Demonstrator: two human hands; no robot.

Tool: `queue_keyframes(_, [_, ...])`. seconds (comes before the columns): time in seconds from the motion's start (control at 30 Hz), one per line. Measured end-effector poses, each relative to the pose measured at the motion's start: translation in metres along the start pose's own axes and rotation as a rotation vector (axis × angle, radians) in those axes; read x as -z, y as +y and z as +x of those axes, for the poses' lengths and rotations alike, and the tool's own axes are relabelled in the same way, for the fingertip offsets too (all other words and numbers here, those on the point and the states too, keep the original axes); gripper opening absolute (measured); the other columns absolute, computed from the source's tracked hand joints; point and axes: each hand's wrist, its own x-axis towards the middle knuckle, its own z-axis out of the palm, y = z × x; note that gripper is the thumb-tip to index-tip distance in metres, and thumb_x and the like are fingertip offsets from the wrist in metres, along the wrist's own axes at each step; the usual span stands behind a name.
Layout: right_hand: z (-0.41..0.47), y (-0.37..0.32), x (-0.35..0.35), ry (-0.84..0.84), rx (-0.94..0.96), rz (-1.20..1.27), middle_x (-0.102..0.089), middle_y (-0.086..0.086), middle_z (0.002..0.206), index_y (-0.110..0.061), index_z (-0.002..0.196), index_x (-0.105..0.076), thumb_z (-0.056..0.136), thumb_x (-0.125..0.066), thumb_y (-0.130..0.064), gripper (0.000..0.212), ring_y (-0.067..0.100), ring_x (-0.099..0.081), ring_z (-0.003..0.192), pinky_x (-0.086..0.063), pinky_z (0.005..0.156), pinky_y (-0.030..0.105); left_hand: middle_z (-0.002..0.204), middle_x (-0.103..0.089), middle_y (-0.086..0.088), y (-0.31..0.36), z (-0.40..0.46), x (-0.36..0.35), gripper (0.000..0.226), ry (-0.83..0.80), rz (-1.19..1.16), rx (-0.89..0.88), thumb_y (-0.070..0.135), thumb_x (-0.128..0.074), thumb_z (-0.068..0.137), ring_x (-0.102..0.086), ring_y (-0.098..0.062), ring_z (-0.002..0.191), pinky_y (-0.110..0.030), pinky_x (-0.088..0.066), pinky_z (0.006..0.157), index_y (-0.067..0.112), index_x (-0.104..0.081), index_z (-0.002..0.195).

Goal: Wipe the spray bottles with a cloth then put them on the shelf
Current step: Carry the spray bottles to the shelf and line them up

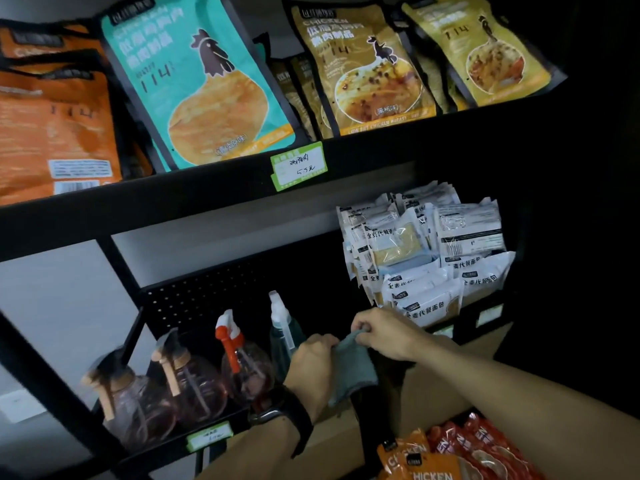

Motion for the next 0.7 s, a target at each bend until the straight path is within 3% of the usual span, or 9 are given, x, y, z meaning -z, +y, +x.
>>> queue_keyframes(0.1, [0.017,0.009,-0.01,0.018,-0.037,-0.002,-0.067,-0.008,0.094,-0.027,0.095,-0.067,0.094,-0.06,-0.027,0.007,0.015,-0.062,0.094,-0.042,0.096,0.039,0.131,-0.058,-0.01,-0.002,0.01,-0.009,0.034,0.006,-0.024,0.023,0.007,-0.047,0.103,-0.057,-0.022,0.119,-0.021,-0.041,0.092,0.011,-0.058,0.134])
queue_keyframes(0.17, [0.025,0.014,-0.018,0.032,-0.059,-0.031,-0.067,-0.007,0.103,-0.027,0.107,-0.066,0.095,-0.059,-0.027,0.013,0.016,-0.057,0.109,-0.03,0.11,0.046,0.15,-0.044,-0.012,-0.004,0.013,-0.015,0.047,-0.039,0.0,0.03,0.007,-0.047,0.103,-0.046,-0.022,0.136,-0.017,-0.033,0.103,0.008,-0.042,0.149])
queue_keyframes(0.23, [0.028,0.021,-0.026,0.034,-0.048,-0.05,-0.06,-0.001,0.127,-0.023,0.131,-0.055,0.096,-0.058,-0.024,0.034,0.019,-0.051,0.123,-0.031,0.111,0.042,0.165,-0.017,-0.011,-0.007,0.012,-0.02,0.062,-0.089,0.067,0.012,0.005,-0.047,0.101,-0.027,-0.022,0.15,-0.019,-0.02,0.114,0.009,-0.021,0.158])
queue_keyframes(0.3, [0.025,0.025,-0.034,0.065,0.016,-0.097,-0.051,0.002,0.135,-0.018,0.138,-0.049,0.098,-0.055,-0.019,0.04,0.02,-0.046,0.127,-0.036,0.105,0.032,0.168,-0.009,-0.006,-0.011,0.011,-0.024,0.067,-0.112,0.108,-0.015,0.005,-0.049,0.1,-0.023,-0.019,0.152,-0.018,-0.017,0.116,0.012,-0.018,0.159])
queue_keyframes(0.4, [0.013,0.029,-0.041,0.134,0.198,-0.183,-0.057,0.003,0.116,-0.011,0.118,-0.062,0.098,-0.048,-0.013,0.024,0.019,-0.051,0.113,-0.038,0.092,0.024,0.161,-0.031,-0.003,-0.014,0.007,-0.029,0.053,-0.161,0.146,-0.059,0.009,-0.049,0.099,-0.04,-0.018,0.143,-0.021,-0.029,0.112,0.013,-0.041,0.151])
queue_keyframes(0.5, [0.003,0.031,-0.048,0.096,0.322,-0.239,-0.062,0.004,0.101,-0.008,0.102,-0.067,0.095,-0.046,-0.015,0.023,0.018,-0.054,0.099,-0.044,0.088,0.029,0.137,-0.056,-0.001,-0.018,0.005,-0.034,0.037,-0.175,0.163,-0.028,0.013,-0.049,0.1,-0.059,-0.021,0.12,-0.028,-0.046,0.099,0.019,-0.056,0.136])
queue_keyframes(0.57, [0.0,0.031,-0.051,0.057,0.335,-0.266,-0.063,0.004,0.102,-0.009,0.104,-0.067,0.093,-0.044,-0.018,0.027,0.018,-0.054,0.099,-0.046,0.089,0.032,0.13,-0.059,-0.002,-0.019,0.006,-0.036,0.035,-0.18,0.166,-0.023,0.013,-0.051,0.098,-0.061,-0.022,0.116,-0.029,-0.047,0.096,0.02,-0.058,0.132])
queue_keyframes(0.7, [0.001,0.028,-0.047,0.024,0.267,-0.276,-0.064,0.003,0.112,-0.011,0.115,-0.066,0.095,-0.042,-0.021,0.033,0.017,-0.055,0.106,-0.045,0.094,0.034,0.136,-0.056,-0.003,-0.014,0.005,-0.029,0.038,-0.167,0.177,-0.037,0.015,-0.048,0.099,-0.058,-0.021,0.121,-0.027,-0.044,0.099,0.018,-0.053,0.137])
